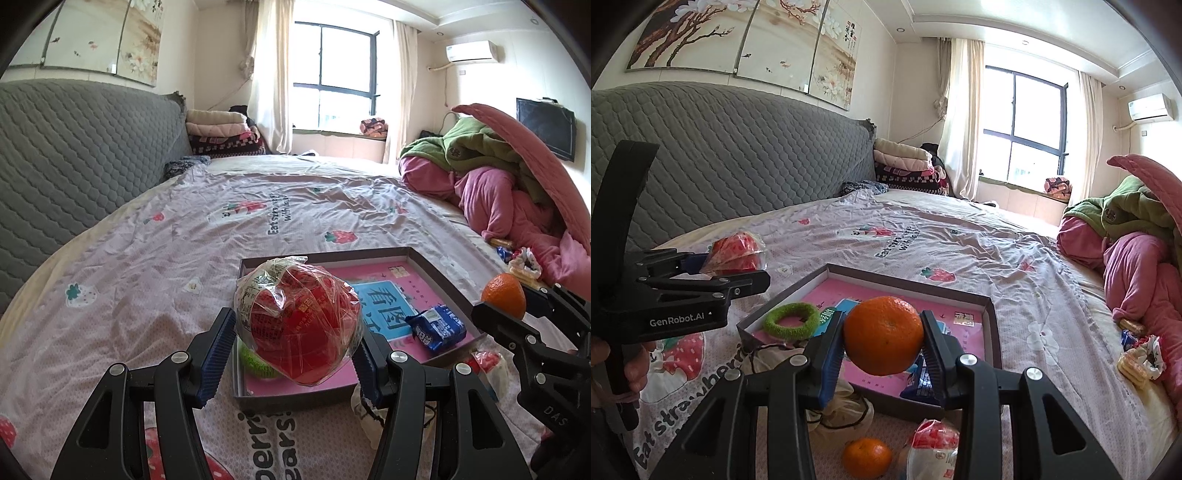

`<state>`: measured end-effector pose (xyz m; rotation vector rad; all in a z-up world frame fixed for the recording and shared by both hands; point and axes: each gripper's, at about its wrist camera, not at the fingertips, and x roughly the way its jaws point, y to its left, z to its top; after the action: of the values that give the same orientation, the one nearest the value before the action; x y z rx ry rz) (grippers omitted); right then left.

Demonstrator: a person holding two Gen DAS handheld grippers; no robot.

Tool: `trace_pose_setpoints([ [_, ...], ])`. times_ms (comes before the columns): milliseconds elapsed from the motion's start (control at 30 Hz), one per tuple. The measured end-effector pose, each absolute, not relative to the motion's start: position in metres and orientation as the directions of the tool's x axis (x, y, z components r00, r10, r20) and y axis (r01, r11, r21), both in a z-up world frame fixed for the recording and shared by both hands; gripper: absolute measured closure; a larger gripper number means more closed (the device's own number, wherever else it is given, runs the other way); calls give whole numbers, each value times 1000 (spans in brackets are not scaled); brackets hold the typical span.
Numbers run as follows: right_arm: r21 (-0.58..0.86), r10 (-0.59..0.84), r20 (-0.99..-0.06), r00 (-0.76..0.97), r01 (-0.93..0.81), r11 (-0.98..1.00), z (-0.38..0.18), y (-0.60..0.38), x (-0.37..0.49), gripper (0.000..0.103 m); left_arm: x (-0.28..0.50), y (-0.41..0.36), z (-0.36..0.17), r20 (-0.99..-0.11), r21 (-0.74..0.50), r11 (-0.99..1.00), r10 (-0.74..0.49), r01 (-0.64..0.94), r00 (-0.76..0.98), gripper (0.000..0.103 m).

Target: Organize objects

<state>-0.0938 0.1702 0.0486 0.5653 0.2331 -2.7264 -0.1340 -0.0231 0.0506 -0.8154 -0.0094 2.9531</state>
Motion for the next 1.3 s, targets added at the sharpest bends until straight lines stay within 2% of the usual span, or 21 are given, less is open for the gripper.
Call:
trace_pose_setpoints([
  [1300,-92,-329,-323,-887,376,-922,92,158,-140,63,-181,-37,88,-462,-27,-995,94,-91,-882,42],
])
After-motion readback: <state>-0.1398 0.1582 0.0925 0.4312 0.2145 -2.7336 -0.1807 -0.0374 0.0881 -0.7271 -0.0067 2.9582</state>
